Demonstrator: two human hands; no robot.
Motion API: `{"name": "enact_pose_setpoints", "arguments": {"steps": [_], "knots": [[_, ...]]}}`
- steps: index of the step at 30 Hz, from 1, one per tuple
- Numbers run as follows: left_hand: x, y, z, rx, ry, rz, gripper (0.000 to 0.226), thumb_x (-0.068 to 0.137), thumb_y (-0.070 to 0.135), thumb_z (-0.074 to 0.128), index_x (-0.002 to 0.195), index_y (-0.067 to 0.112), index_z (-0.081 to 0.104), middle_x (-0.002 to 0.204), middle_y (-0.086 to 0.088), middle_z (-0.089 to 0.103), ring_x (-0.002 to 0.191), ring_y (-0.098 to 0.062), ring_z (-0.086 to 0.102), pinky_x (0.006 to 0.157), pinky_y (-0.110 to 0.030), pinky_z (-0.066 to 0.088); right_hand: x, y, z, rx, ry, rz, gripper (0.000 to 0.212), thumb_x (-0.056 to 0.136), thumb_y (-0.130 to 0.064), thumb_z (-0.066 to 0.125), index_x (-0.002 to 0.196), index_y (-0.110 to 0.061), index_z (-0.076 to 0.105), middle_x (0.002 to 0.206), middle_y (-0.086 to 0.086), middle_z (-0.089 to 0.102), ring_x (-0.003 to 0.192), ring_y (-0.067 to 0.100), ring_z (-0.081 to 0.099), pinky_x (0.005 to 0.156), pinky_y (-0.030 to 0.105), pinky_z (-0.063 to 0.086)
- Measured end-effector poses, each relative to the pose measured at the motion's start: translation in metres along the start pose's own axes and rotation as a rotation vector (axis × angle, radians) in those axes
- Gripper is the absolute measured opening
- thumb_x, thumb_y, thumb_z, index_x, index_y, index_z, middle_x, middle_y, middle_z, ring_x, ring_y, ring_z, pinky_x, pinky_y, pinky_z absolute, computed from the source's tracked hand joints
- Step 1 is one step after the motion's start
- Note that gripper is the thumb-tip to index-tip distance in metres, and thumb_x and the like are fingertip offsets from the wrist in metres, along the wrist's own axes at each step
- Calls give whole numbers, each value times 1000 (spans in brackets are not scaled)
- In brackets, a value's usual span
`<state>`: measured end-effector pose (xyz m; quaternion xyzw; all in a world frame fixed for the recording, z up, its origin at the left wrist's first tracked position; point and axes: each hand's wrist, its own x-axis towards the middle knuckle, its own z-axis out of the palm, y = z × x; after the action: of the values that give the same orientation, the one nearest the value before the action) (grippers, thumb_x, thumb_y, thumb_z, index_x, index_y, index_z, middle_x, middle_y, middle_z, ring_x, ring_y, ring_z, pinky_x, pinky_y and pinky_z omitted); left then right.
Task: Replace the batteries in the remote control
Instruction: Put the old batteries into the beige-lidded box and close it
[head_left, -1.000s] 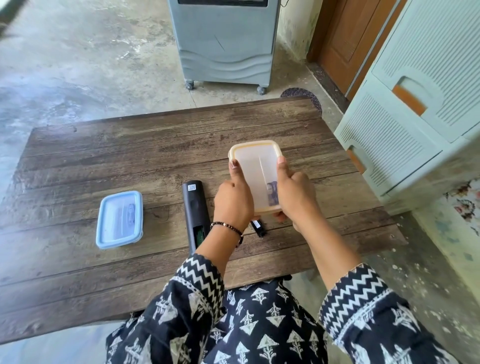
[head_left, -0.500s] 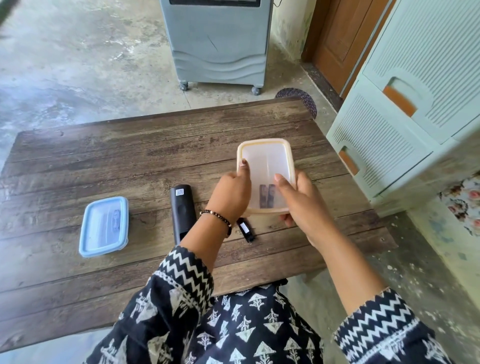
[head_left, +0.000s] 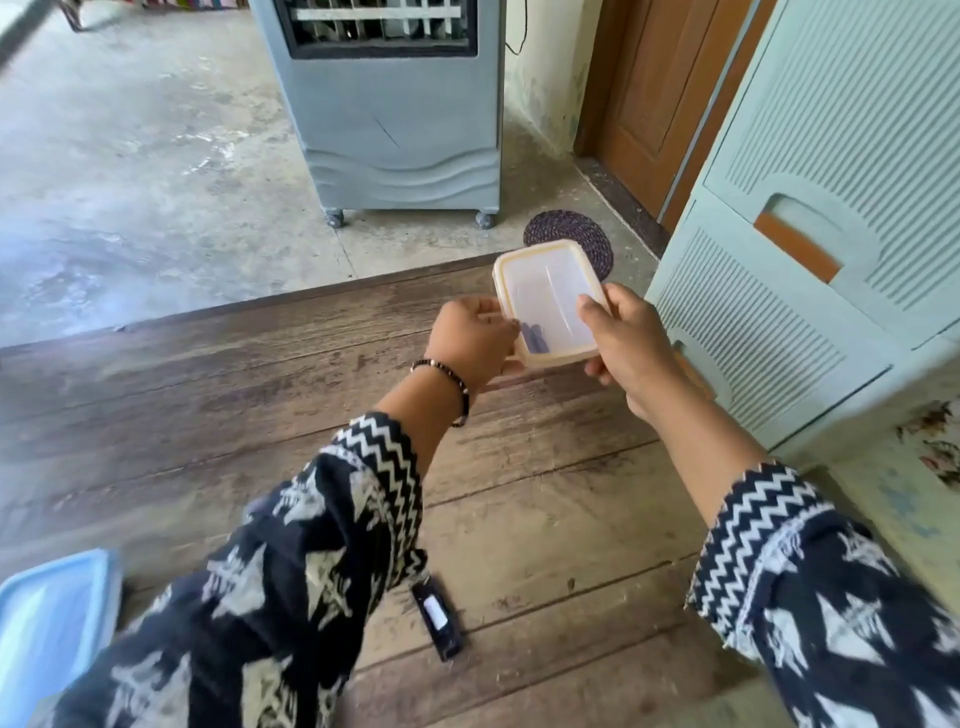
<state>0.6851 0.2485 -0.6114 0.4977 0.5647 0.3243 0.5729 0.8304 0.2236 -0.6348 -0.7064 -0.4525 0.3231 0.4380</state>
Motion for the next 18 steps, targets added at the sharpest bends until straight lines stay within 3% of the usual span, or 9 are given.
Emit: {"name": "enact_pose_setpoints", "arguments": {"steps": [7,9,12,15,18], "knots": [[83,4,16,-4,56,9,8,85,0,57,92,3,59,64,-6,55,43,-9,54,64,-36,60,86,20,9,-78,-124,-51,37,98,-24,39,135,-23,40,105,5,58,37,12,52,30,19,35],[97,7,17,-27,47,-17,5,85,-2,57,86,3,57,68,-8,55,48,-12,56,63,-36,60,103,20,11,-101,-128,-75,40,99,-22,38,139,-23,38,106,4,58,37,12,52,29,20,35],[110,8,19,-91,20,-46,18,85,-6,55,72,6,51,80,-13,59,65,-21,61,68,-40,59,118,20,11,-122,-111,-67,42,98,-22,40,140,-20,37,96,5,61,40,15,50,29,21,35],[115,8,22,-120,17,-47,18,84,-6,56,72,6,51,85,-16,60,76,-28,65,72,-42,59,122,22,9,-121,-92,-60,41,97,-23,43,138,-21,41,79,1,63,38,12,47,30,20,34],[117,8,23,-129,42,-62,15,84,-6,55,74,5,52,84,-15,61,80,-29,68,67,-38,60,122,23,9,-96,-74,-46,40,96,-26,45,136,-24,44,76,-2,62,36,9,44,30,18,32]]}}
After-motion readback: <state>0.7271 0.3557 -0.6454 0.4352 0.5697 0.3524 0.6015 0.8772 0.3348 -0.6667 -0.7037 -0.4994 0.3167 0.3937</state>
